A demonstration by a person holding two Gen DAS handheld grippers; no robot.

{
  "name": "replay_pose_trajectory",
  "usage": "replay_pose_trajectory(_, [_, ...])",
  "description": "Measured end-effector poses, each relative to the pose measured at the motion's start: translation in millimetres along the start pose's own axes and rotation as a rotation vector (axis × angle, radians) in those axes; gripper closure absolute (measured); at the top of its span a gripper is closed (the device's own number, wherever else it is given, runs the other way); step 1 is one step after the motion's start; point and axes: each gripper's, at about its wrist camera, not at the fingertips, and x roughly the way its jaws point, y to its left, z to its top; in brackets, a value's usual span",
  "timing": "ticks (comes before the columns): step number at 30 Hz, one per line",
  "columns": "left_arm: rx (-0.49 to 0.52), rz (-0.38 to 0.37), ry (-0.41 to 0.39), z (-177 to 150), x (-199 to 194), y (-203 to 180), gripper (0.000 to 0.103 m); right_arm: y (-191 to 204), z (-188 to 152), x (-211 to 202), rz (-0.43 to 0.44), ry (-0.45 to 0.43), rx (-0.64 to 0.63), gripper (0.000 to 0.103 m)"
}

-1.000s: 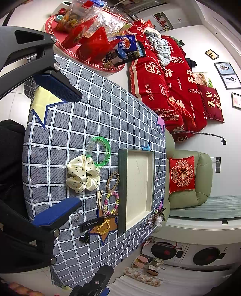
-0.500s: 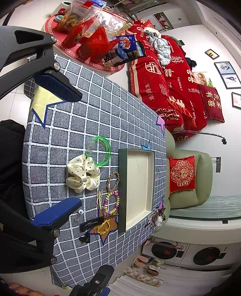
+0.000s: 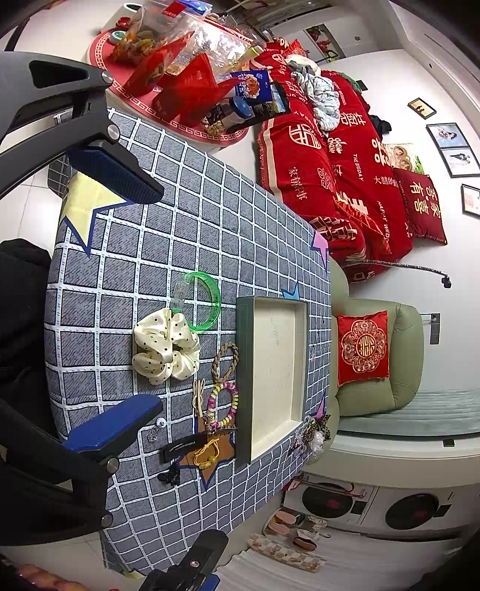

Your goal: Organize jewelry

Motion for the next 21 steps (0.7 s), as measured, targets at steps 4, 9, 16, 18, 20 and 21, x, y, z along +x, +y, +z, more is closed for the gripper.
replay_pose_trajectory(4, [0.000,0.000,0.000,0,0,0,0.000,1,0,1,0.000,0.000,0.000,0.000])
replay_pose_trajectory(9, [0.001,-0.001,0.001,1,0,0,0.000,1,-1,1,0.000,-0.001,0.000,0.000])
replay_pose_trajectory(16, [-0.001,-0.004,0.006,-1,2,1,0.000,1,-2,3,-0.002,0.003,0.003,0.000])
replay_pose_trajectory(18, [-0.001,-0.010,0.014,-3,4,2,0.000,0,-3,6,-0.004,0.009,0.004,0.000])
replay_pose_trajectory(20, [0.000,-0.024,0.030,-4,9,3,0.000,-2,-4,10,-0.003,0.019,0.005,0.000])
replay_pose_trajectory(21, [0.000,-0.030,0.040,-4,11,3,0.000,-4,-4,11,-0.006,0.023,0.005,0.000])
